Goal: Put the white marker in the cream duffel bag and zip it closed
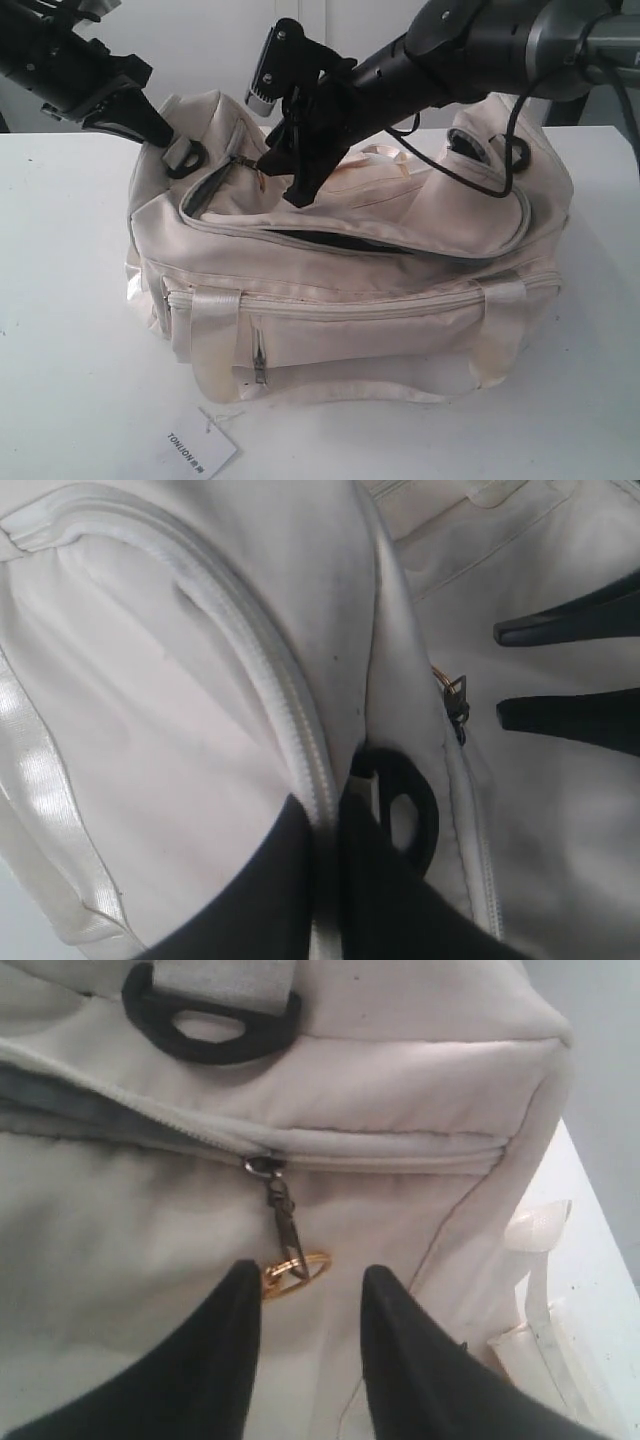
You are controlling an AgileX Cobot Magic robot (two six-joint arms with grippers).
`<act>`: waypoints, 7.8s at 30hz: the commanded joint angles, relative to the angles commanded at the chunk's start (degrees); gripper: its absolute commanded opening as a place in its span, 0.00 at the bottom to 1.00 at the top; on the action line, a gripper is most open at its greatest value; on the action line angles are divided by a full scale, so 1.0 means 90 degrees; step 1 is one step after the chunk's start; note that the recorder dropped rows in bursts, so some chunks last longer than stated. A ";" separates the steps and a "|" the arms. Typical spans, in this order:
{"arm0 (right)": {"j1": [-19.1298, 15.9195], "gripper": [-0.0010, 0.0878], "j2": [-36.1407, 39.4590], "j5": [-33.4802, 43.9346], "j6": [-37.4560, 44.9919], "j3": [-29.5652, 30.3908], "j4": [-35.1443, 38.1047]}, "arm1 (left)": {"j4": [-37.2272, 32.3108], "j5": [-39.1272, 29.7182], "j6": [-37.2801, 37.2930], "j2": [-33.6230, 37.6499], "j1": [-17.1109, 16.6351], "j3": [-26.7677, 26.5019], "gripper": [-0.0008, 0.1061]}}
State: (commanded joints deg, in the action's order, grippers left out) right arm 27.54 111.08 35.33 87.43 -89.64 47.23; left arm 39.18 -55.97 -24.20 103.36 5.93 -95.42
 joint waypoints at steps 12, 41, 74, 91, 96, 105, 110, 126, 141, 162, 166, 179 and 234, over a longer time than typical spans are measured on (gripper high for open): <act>0.0115 0.36 0.0369 -0.0277 0.0000 0.0000 0.0371 | 0.0000 0.0000 0.0000 0.0000 0.0000 0.0000 0.01; 0.0115 0.01 -0.0596 0.0755 -0.1620 0.0000 0.0397 | -0.0043 0.0349 0.0000 0.0000 0.0000 0.0501 0.01; 0.0742 0.01 -0.0596 0.2141 -0.3598 0.0000 0.0630 | -0.0019 0.0566 0.0013 0.0000 0.0000 0.0637 0.01; 0.0742 0.25 -0.0615 0.0010 -0.7458 0.0000 -0.2273 | -0.0019 0.0550 0.0014 0.0000 0.0000 0.0637 0.01; 0.0742 0.34 -0.0475 -0.0031 -0.7458 0.0000 -0.2193 | -0.0019 0.0550 0.0014 0.0000 0.0000 0.0637 0.01; 0.0742 0.50 -0.0203 -0.0093 -0.7458 0.0000 -0.1806 | -0.0019 0.0550 0.0014 0.0000 0.0000 0.0637 0.01; 0.0742 0.50 -0.0190 -0.0125 -0.7458 0.0000 -0.1740 | -0.0019 0.0568 0.0002 0.0000 0.0000 0.0637 0.01; 0.0932 0.49 -0.0018 -0.0071 -0.7404 0.0000 -0.1780 | -0.0019 0.0565 0.0002 0.0000 0.0000 0.0637 0.01; 0.0932 0.01 -0.0493 -0.0029 -0.7404 0.0000 -0.2265 | -0.0032 0.0565 0.0002 0.0000 0.0000 0.0637 0.01; 0.0932 0.01 -0.0728 0.1206 -0.7404 0.0000 -0.1370 | 0.0169 0.0689 0.0015 0.0000 0.0000 0.0637 0.01; 0.0932 0.01 -0.0649 0.1218 -0.7404 0.0000 -0.1095 | 0.0289 0.0702 0.0015 0.0000 0.0000 0.0637 0.01; 0.1310 0.01 -0.0449 0.2093 -0.7404 0.0000 -0.0903 | 0.0304 0.0713 0.0047 0.0000 0.0000 0.0637 0.01; 0.1310 0.01 -0.1368 0.3752 -0.7209 -0.0122 -0.4054 | -0.0674 0.1275 0.0331 0.0000 0.0000 0.0637 0.02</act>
State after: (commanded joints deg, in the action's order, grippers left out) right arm 39.32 98.77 69.10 22.55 -90.74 10.75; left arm 33.11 -44.49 -21.22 103.36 5.93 -89.69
